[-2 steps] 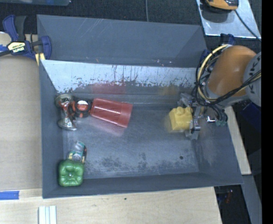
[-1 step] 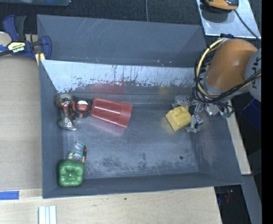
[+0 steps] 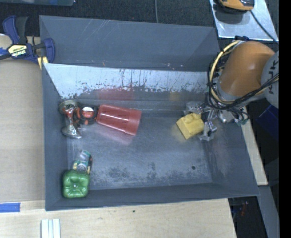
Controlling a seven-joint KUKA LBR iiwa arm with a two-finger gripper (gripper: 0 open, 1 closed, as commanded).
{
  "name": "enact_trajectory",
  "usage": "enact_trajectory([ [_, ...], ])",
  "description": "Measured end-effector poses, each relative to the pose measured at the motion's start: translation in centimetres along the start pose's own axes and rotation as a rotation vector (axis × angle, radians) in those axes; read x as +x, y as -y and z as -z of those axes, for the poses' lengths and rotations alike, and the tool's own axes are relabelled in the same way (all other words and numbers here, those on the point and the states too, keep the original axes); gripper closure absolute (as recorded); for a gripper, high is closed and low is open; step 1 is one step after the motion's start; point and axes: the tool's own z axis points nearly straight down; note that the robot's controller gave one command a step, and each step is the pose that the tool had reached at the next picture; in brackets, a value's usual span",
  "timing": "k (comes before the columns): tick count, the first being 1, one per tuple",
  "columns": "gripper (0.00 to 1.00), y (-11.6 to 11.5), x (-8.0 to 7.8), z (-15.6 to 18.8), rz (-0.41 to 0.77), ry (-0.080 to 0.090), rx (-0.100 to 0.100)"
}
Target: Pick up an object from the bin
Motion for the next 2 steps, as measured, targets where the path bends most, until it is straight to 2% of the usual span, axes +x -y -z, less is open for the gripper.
enact_trajectory([
  [1,1.00,0.0,0.0,0.3,-0.001,0.002,0.001],
  [2,1.00,0.0,0.0,2.2,-0.001,0.000,0.000],
])
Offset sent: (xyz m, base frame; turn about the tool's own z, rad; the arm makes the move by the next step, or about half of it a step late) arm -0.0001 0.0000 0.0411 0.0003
